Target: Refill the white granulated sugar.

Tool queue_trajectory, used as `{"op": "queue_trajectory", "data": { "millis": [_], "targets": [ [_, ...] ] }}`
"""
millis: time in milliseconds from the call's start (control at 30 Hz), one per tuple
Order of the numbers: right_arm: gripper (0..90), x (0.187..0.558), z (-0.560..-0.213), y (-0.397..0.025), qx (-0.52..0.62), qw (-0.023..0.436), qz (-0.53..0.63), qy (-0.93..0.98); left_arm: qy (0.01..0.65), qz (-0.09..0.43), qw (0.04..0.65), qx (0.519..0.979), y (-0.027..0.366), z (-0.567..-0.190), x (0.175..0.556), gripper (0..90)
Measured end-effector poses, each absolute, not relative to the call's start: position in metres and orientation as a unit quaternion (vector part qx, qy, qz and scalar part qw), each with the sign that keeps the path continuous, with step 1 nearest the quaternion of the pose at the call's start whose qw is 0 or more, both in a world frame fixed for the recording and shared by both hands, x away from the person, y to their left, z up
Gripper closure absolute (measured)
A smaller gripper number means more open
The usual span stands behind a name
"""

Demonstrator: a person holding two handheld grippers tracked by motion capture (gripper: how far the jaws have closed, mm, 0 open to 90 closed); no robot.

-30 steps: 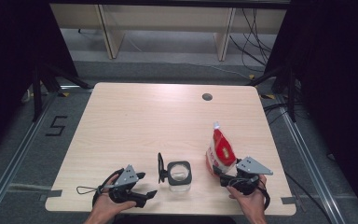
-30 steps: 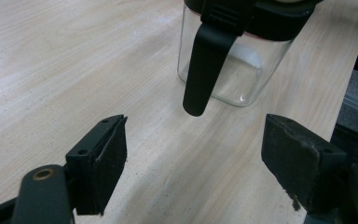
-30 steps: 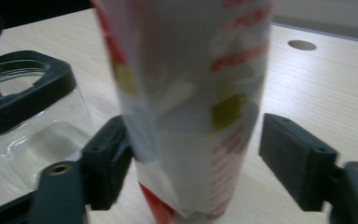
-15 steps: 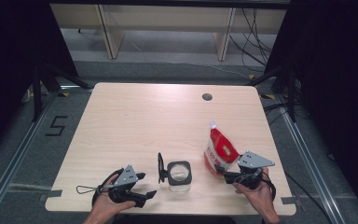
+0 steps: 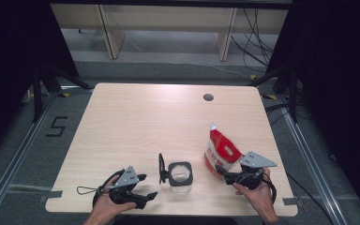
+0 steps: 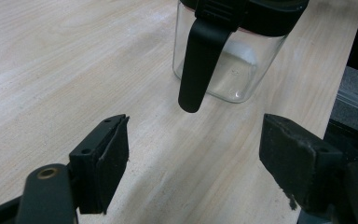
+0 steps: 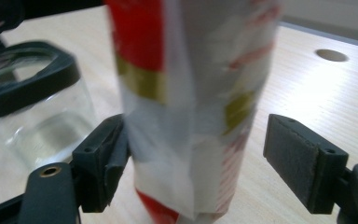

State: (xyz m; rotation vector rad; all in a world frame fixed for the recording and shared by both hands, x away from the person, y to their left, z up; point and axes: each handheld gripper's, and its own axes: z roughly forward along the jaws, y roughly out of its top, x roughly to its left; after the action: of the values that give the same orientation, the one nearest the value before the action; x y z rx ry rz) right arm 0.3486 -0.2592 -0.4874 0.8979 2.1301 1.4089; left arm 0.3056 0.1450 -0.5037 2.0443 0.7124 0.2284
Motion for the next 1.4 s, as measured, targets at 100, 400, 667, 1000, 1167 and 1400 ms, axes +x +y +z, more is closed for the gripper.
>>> {"op": "queue_trajectory", "data": {
  "millis": [100,400,667,1000,1167,1400],
  "targets": [
    [17.3,0.346,-0.489,-0.257,0.353,0.190,0.519,0.755,0.297,0.086,0.465,0.829,0.144,-0.503,0.304,23.4],
    [15.7,0.347,-0.494,-0.252,0.358,0.217,0.541,0.730,0.280,0.094,0.450,0.843,0.145,-0.504,0.306,23.0],
    [16.4,0.348,-0.498,-0.246,0.362,0.220,0.548,0.722,0.284,0.090,0.459,0.837,0.144,-0.506,0.307,22.9],
    [20.7,0.353,-0.500,-0.245,0.355,0.225,0.563,0.711,0.287,0.089,0.443,0.845,0.145,-0.505,0.307,22.9],
    [22.6,0.356,-0.502,-0.243,0.341,0.224,0.567,0.716,0.301,0.083,0.457,0.833,0.143,-0.506,0.305,22.9],
    [24.8,0.354,-0.505,-0.238,0.354,0.219,0.560,0.717,0.296,0.082,0.454,0.837,0.143,-0.506,0.305,22.8]
  ]
}}
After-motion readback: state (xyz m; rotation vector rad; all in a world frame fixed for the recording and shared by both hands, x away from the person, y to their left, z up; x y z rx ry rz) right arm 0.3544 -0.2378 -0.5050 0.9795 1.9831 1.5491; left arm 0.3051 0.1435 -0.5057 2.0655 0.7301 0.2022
